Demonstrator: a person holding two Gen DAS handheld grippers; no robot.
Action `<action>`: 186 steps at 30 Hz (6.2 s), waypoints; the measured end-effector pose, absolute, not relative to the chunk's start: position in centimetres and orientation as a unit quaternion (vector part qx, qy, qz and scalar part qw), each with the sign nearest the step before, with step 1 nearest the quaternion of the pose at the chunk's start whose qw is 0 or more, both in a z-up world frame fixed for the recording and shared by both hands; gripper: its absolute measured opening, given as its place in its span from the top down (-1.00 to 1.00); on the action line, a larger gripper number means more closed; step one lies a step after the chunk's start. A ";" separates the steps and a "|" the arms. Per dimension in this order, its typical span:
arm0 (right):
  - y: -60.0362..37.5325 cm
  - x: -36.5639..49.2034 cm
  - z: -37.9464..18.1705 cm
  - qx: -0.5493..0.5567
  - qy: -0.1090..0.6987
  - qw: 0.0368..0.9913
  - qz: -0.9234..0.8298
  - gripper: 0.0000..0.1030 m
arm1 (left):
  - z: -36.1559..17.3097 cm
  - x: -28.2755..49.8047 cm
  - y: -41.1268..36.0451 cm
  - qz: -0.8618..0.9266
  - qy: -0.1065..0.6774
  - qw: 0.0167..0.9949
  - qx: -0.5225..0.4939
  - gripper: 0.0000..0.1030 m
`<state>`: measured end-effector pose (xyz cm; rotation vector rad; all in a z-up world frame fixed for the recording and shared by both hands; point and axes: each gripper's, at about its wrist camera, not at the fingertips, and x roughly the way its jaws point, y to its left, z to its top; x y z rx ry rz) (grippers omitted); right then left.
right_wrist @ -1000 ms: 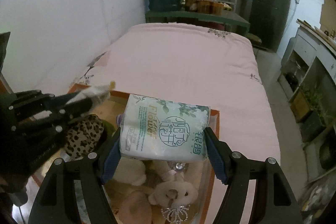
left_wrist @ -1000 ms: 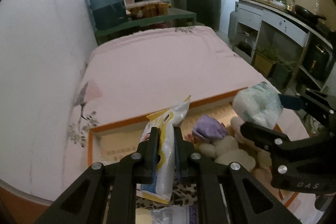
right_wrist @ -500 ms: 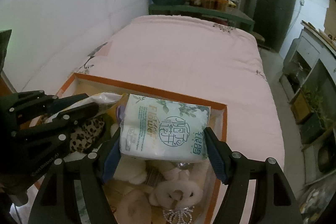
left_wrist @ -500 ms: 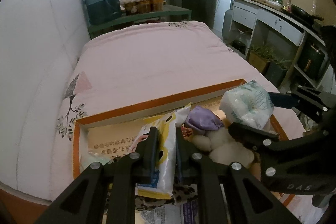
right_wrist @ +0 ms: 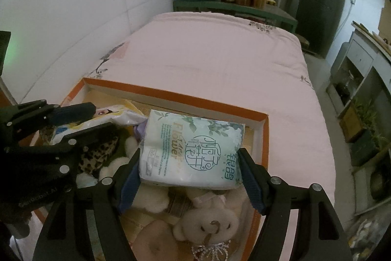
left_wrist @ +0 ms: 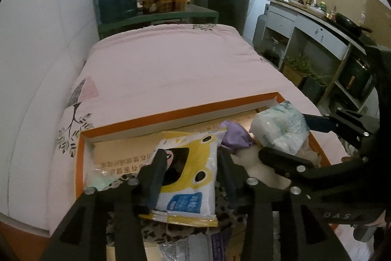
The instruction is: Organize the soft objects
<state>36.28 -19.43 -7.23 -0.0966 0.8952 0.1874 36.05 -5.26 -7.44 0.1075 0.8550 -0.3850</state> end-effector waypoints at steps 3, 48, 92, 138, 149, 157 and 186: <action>-19.6 36.1 -7.3 -0.044 0.431 0.896 0.093 -0.47 | -7.4 35.9 -4.9 -0.182 0.412 0.892 0.046 -0.03; -19.9 31.6 -3.0 0.012 0.397 0.910 0.116 -0.51 | -3.3 30.6 -1.6 -0.150 0.359 0.921 -0.002 -0.32; -17.1 14.4 2.4 0.018 0.311 0.950 0.018 -0.51 | 2.1 13.7 -0.2 -0.046 0.273 0.961 -0.014 -0.31; -14.3 4.4 4.0 -0.003 0.287 0.957 -0.034 -0.51 | 3.3 5.7 1.8 -0.005 0.271 0.962 -0.013 -0.29; -14.0 4.3 4.0 -0.005 0.288 0.957 -0.030 -0.51 | 3.4 5.6 1.7 -0.004 0.270 0.963 -0.013 -0.29; -14.0 4.4 3.8 -0.005 0.290 0.957 -0.029 -0.51 | 3.4 5.4 1.7 -0.004 0.272 0.962 -0.014 -0.29; -13.6 4.6 3.1 -0.004 0.294 0.955 -0.024 -0.51 | 2.9 5.6 1.8 -0.004 0.278 0.961 -0.014 -0.29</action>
